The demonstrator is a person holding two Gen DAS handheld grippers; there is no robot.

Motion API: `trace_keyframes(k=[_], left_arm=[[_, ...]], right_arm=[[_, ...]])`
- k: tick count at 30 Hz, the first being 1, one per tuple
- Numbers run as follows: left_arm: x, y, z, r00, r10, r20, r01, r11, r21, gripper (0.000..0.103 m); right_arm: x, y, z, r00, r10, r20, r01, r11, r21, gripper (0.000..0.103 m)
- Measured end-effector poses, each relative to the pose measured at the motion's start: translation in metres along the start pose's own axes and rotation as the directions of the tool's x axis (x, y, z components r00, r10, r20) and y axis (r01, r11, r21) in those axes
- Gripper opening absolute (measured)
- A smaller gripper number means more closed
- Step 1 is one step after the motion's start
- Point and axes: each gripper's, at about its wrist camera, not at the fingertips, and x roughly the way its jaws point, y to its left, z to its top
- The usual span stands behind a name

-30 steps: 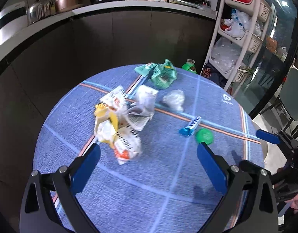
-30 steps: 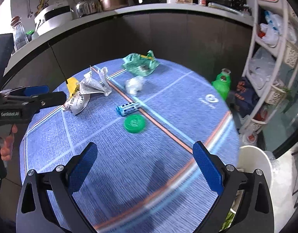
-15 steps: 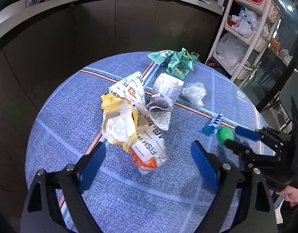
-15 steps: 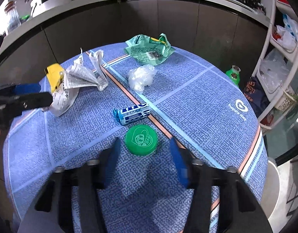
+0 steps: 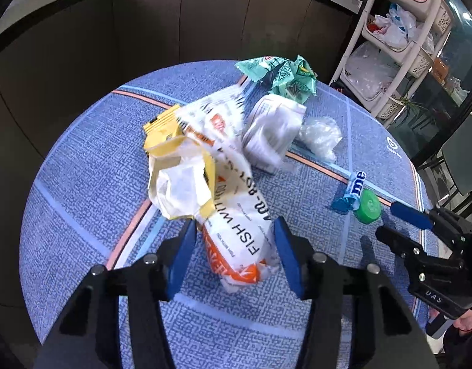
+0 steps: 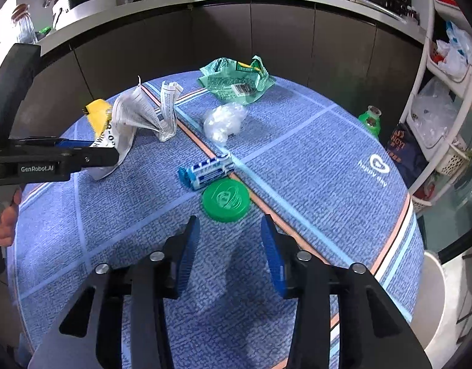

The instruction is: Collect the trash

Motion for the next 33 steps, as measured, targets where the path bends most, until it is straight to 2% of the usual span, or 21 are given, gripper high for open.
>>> trace_keyframes(k=[3,6,8,9,11,15,24,33], left_arm=[[0.003,0.002,0.001,1.000,0.009,0.005,-0.009,1.000,-0.011,0.060],[0.004,0.006,0.001,1.000,-0.008,0.008,0.008,0.999,-0.035,0.061],[0.005,0.008,0.002,1.000,-0.025,0.007,0.025,0.999,-0.046,0.058],[0.006,0.008,0.002,0.999,-0.032,0.004,0.032,0.998,-0.047,0.052],[0.007,0.011,0.002,1.000,-0.030,0.004,0.030,0.998,-0.048,0.046],[0.004,0.011,0.000,0.999,-0.054,0.003,0.054,0.997,-0.058,0.045],[-0.041,-0.009,-0.016,0.992,-0.093,0.080,0.095,0.995,-0.014,0.041],[-0.089,-0.050,-0.040,0.987,-0.108,0.117,0.098,0.991,0.086,0.038]], right_arm=[[0.008,0.001,0.007,1.000,-0.003,-0.009,0.003,1.000,-0.007,0.043],[0.017,0.004,0.014,1.000,-0.006,-0.021,0.006,1.000,-0.017,0.044],[0.019,0.005,0.017,1.000,-0.002,-0.022,0.001,1.000,-0.023,0.041],[0.019,0.006,0.017,1.000,-0.003,-0.024,0.003,1.000,-0.026,0.034],[0.016,0.007,0.016,1.000,0.002,-0.026,-0.002,1.000,-0.028,0.034],[0.004,0.008,0.008,1.000,0.023,-0.012,-0.023,1.000,-0.010,0.034],[-0.037,0.001,-0.017,0.998,0.052,0.037,-0.054,0.997,0.059,0.034],[-0.081,-0.019,-0.034,0.993,0.032,0.111,-0.046,0.991,0.127,0.034]])
